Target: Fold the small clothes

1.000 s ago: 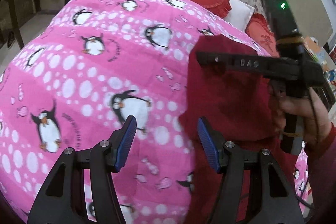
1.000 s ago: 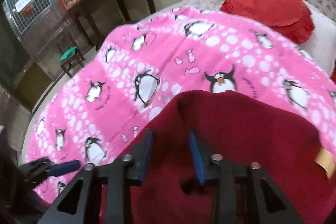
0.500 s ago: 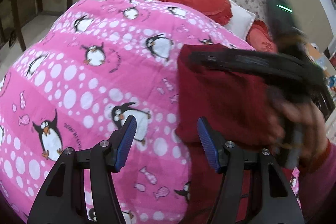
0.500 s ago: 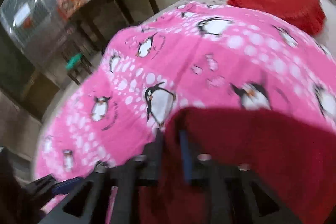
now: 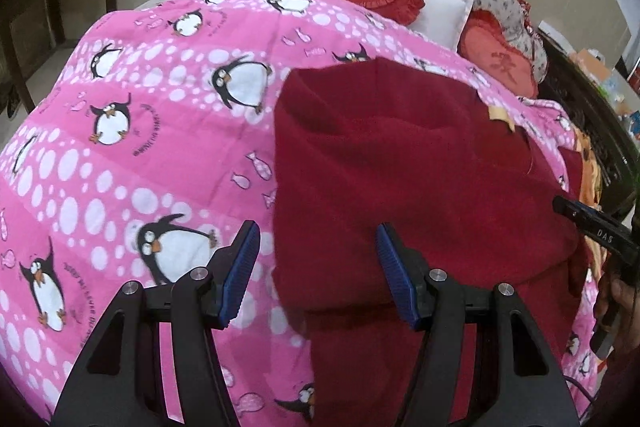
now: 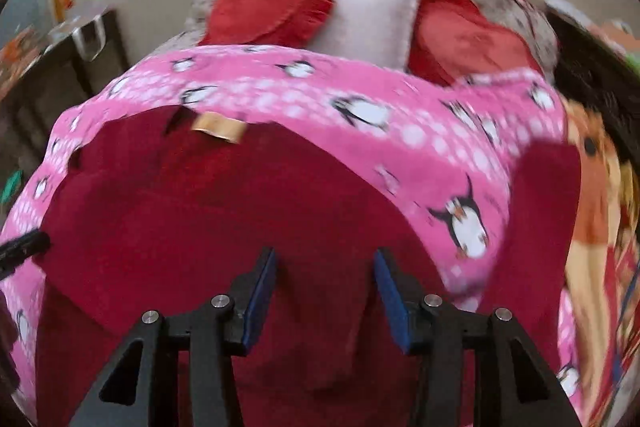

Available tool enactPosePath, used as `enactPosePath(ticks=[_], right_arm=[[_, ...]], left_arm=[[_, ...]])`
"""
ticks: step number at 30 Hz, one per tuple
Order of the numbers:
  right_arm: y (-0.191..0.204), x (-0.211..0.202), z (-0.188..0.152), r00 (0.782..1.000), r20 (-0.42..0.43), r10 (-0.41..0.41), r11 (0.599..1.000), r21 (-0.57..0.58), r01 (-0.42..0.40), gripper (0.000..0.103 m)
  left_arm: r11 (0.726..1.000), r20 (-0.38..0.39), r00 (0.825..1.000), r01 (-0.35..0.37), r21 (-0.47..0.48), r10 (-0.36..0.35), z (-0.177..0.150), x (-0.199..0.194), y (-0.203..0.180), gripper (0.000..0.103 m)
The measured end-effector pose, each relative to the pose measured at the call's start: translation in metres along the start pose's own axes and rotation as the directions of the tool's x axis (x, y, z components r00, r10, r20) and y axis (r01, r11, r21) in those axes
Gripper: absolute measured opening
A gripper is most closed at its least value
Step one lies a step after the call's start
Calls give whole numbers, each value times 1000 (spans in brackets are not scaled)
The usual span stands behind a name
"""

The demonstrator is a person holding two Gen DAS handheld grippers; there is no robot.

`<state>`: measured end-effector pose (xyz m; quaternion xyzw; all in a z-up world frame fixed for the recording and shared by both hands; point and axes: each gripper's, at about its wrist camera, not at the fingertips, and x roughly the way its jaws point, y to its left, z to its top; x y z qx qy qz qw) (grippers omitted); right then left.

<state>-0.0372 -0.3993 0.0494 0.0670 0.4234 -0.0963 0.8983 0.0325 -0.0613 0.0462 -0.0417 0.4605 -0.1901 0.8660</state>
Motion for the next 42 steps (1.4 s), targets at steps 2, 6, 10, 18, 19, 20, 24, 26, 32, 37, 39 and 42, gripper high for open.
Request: enactPosePath(ticks=[2,6,10,18,19,20,24,26,32,37,39,42], right_arm=[[-2,4,2,999,-2,45,999,25,-45,35],[-4,-12,10,998,39,44,999,-3,-43,4],[-19,-21,12,997,77,-3,999,50,-1,4],[-23,-31,-1,998,59,-11,996,90,6,33],[-20,-39,-6,997,70,13,996,84,-19,35],[-15,-44,-12,997,72,31,997,74,-36,36],[-3,-33,-32,998,11,56,997,52,-57,36],[-5,-15,-38,999,-38,34,998,57,-31,36],[-19,-47,-41,998,-1,62,991,118,-62,36],[-13,-75,-65,989,-3,147,982,118,-145,41],[-7,-80,-80,993,-24,114,988,110,-110,41],[-11,-83,-103,993,-25,116,980,165,-111,45]], left_arm=[[1000,-8,1000,-4,5,4,-1,3,-3,60],[1000,-8,1000,-18,22,18,0,3,-9,60],[1000,-6,1000,-16,20,16,1,6,-13,60],[997,-39,998,-37,62,40,-3,20,-23,61],[997,-41,998,-38,60,40,-4,20,-23,61],[998,-46,998,-38,54,40,-4,21,-22,60],[996,-62,996,-55,67,59,-3,30,-25,63],[996,-74,995,-63,63,68,-4,32,-27,63],[996,-41,998,-54,70,57,-6,4,-33,63],[998,-35,999,-21,65,23,-20,-10,-42,63],[997,-38,999,-19,70,22,-27,-12,-46,63],[997,-49,999,-14,70,18,-35,-15,-48,63]])
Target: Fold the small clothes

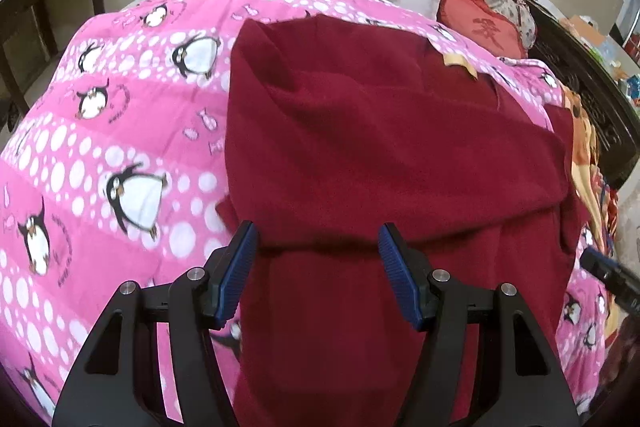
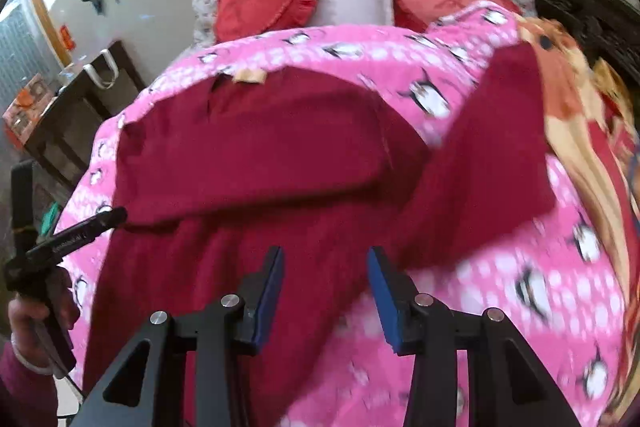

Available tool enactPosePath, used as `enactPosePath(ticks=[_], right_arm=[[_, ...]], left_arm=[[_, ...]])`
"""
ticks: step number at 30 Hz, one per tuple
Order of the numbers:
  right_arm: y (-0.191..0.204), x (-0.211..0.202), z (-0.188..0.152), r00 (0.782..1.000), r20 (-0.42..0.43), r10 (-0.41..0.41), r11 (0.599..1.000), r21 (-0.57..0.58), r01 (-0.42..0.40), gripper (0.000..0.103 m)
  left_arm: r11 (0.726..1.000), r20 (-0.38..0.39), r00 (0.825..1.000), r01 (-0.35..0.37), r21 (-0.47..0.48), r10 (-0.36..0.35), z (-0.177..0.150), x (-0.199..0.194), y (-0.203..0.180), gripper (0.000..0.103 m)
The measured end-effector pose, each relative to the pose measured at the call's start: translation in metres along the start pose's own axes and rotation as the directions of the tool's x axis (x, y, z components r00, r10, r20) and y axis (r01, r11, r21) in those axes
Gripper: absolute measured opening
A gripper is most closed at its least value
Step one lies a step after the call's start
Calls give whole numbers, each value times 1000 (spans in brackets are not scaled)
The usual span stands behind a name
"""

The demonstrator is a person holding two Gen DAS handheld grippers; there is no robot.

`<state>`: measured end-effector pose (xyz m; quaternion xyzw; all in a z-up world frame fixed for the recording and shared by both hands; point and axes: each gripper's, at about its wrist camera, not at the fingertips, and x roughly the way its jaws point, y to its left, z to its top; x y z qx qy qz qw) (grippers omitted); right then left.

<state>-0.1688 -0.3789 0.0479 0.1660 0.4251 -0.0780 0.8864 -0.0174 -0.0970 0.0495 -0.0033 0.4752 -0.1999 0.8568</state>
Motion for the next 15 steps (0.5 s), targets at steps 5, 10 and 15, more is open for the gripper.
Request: enactPosePath(ticks=[5,10,15], right_arm=[[-22,31,-11,992,-45,116,979,174,-107,45],[-24,41,-12,995,-13,96,982,167,-92,7],[-44,10,-7,999,48,-7,991,136,1,6]], left_arm=[[1000,-44,999,3,-19,-3,-12,4,-2,63],[1000,-31,999,7,-7,-7,-16,-7,-4,63],[1000,-16,1000,7,-17,-7,-18,-14,0,63]])
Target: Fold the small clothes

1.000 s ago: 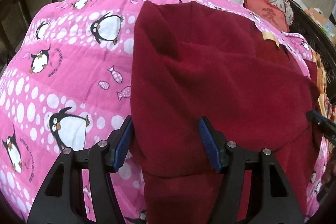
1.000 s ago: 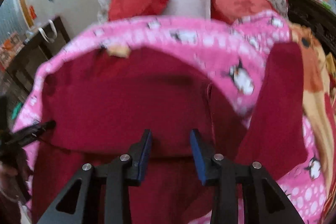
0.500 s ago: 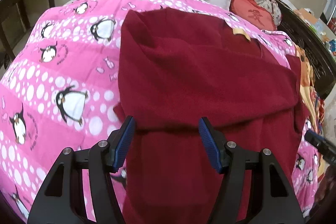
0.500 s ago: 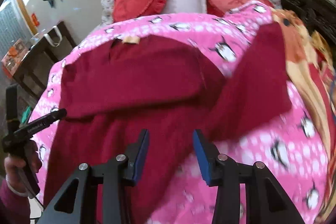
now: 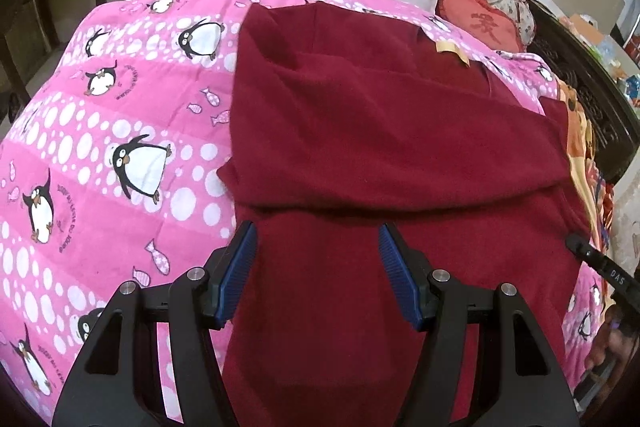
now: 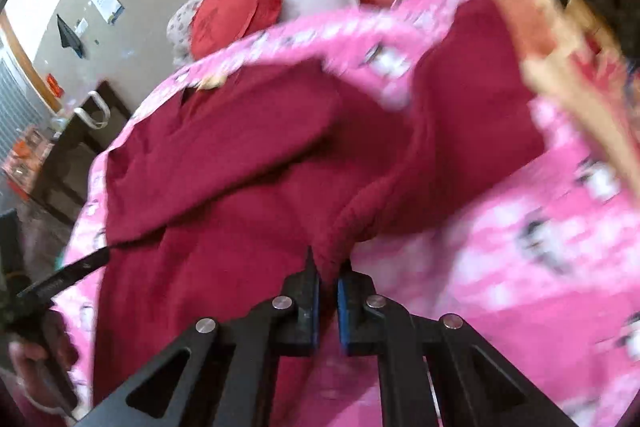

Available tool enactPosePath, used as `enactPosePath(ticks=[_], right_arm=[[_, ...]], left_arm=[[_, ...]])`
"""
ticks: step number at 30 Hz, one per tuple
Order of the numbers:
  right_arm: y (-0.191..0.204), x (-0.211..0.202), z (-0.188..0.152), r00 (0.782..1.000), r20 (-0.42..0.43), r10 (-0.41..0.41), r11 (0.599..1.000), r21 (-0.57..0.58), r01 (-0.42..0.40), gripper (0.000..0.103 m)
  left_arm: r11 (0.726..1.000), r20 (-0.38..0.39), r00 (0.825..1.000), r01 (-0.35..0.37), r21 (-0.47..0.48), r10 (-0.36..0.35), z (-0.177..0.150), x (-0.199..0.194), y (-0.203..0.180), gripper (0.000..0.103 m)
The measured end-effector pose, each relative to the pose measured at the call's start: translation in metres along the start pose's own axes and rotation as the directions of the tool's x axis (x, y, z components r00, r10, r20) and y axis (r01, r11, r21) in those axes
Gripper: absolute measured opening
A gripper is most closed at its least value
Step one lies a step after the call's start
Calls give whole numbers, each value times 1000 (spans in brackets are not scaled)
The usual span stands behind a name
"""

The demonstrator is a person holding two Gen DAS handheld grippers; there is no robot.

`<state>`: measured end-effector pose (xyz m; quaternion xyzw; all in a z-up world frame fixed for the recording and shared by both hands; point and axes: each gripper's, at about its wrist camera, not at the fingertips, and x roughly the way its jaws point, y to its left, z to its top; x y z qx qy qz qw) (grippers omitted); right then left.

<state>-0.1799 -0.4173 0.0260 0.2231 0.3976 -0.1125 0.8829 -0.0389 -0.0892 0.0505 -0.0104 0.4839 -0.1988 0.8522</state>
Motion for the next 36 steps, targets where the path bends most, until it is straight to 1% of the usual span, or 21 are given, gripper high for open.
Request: enactPosePath(ticks=[2,3,5,7,9,12,14,16,17,19,21,23,26,28,29,30,32,33,34,35,36], right_arm=[[-13,12,-3,997,-63,40,998,51,-37,6],[-13,18,-4,995,-87,43,998,47,-39,6],[-10,16,-5,994,-93,49,998,49,-45,6],[-11,3,-1,996,-70,51,997,53,-47,13],[-14,-15,10,999,-24,30,998,57,-28,34],[-15,-35,37,998,57,-23,999,26,21,37],[-19,-33,59,995,73,-73,997,9,72,41],[-24,-22,88,990,95,-107,994,2,107,41],[-30,-14,103,988,97,-122,993,17,121,41],[-49,-1,129,989,85,-124,991,55,119,41],[-66,20,155,990,64,-128,987,106,120,41],[-82,40,175,990,39,-135,979,161,127,41],[-95,68,195,990,17,-138,971,200,132,41],[-107,91,203,991,-28,-134,964,228,137,44],[-114,103,204,991,-56,-119,957,258,130,45],[-120,109,203,993,-67,-98,953,280,113,45],[-132,119,199,997,-56,-53,945,319,68,43],[-136,120,197,998,-40,-43,942,332,54,33],[-140,121,195,999,-40,-36,940,337,48,27],[-142,121,193,998,-39,-41,942,333,51,17],[-143,118,192,999,-30,-43,946,319,50,12]], left_arm=[[1000,-8,1000,2,-5,-2,0,4,0,63],[1000,-17,1000,5,-7,-6,-1,7,-2,63],[1000,-19,1000,8,-1,-8,-2,9,-5,63],[1000,-13,1000,0,20,0,-5,10,-8,63],[1000,-20,1000,0,28,1,-6,15,-7,63],[1000,-35,999,7,0,-7,-8,22,-2,63],[1000,-28,1000,5,-9,-5,-10,23,-2,63],[1000,-17,1000,-1,-4,1,-12,23,-3,65],[1000,-10,1000,-6,5,6,-13,24,-6,68],[999,2,1000,-22,33,22,-16,25,-11,71],[997,7,999,-49,60,48,-18,29,-17,72],[994,15,998,-65,83,64,-19,32,-22,77],[994,20,997,-71,89,69,-19,35,-24,79],[993,18,998,-70,93,68,-19,36,-25,80],[993,17,998,-68,94,67,-19,36,-25,80],[993,16,998,-66,94,64,-19,36,-25,81],[994,15,998,-61,92,60,-18,37,-25,82],[994,15,998,-60,91,59,-18,38,-25,82],[994,16,998,-61,91,60,-18,38,-26,83],[994,16,998,-62,94,61,-18,39,-26,83],[993,17,998,-64,97,63,-18,39,-27,84]])
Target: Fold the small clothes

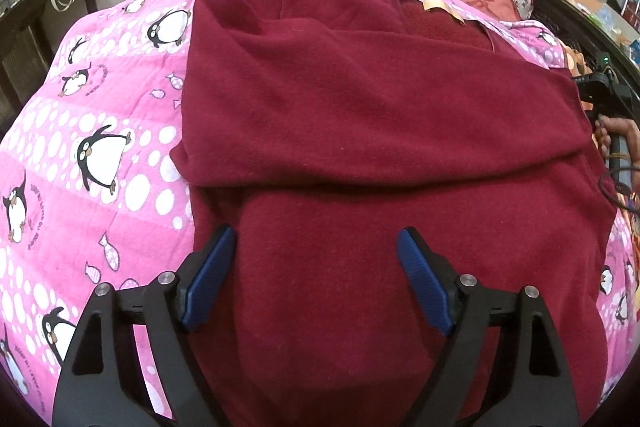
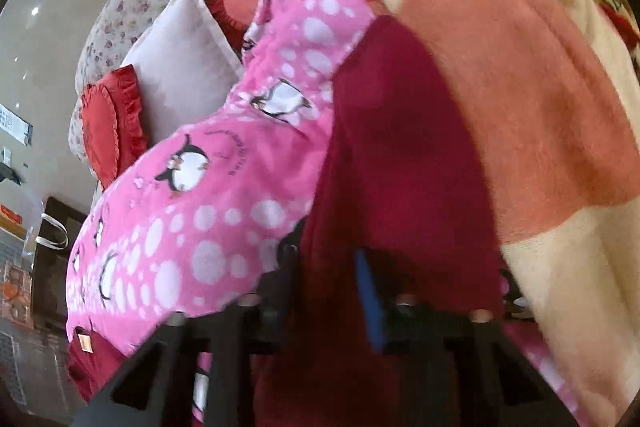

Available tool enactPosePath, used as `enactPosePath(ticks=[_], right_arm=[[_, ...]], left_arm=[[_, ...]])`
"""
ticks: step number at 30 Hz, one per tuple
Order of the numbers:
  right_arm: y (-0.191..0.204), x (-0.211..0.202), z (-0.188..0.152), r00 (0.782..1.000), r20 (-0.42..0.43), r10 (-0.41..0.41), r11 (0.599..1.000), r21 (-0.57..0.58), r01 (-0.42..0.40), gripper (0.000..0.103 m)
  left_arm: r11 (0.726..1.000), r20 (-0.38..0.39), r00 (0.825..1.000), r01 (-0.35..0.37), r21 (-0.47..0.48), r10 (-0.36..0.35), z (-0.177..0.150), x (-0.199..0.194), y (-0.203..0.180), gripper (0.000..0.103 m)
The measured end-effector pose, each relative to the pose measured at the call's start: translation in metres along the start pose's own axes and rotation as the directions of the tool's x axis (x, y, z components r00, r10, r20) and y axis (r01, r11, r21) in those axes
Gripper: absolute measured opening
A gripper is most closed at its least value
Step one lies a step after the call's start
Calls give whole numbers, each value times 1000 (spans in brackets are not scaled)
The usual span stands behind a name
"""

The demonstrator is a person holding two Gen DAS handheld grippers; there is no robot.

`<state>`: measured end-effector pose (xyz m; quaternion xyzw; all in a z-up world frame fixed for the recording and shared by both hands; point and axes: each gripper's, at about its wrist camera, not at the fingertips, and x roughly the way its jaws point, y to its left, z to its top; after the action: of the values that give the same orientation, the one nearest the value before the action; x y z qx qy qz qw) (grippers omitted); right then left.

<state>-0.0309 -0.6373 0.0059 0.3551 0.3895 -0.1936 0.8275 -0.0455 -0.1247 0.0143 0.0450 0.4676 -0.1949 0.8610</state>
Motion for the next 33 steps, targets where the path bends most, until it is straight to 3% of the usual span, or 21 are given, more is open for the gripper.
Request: enactPosePath(ticks=[3,5,8,12,17,24,28,31,33], right_arm=[[1,-19,-4,1000,22,10,999,-40,-10,9],[-1,-37,-6,996,51,73,997,-33,-71,9],[-3,-77,-15,975,99,199,980,-30,-197,9],[-1,-130,-33,930,130,343,939,-51,-339,9],[32,-166,-62,904,83,419,901,-162,-402,9],[110,-174,-124,846,-40,531,792,-333,-512,9],[138,-133,-170,861,-156,485,775,-380,-505,9],[146,-92,-202,880,-271,391,786,-400,-472,10],[148,-78,-216,903,-295,313,799,-432,-418,24]], left_arm=[[1000,-1,1000,1,3,-1,1,-1,0,84],[1000,-5,1000,13,-2,-13,2,-3,2,84],[999,-4,999,37,-33,-37,6,-9,9,83],[996,22,998,52,-73,-51,10,-24,17,83],[995,55,997,66,-77,-62,16,-41,14,83],[994,86,992,96,-57,-91,21,-59,4,83],[987,78,986,153,-57,-149,29,-57,-3,83],[977,61,980,195,-87,-190,37,-50,-5,83],[971,48,976,216,-99,-212,42,-46,-8,83]])
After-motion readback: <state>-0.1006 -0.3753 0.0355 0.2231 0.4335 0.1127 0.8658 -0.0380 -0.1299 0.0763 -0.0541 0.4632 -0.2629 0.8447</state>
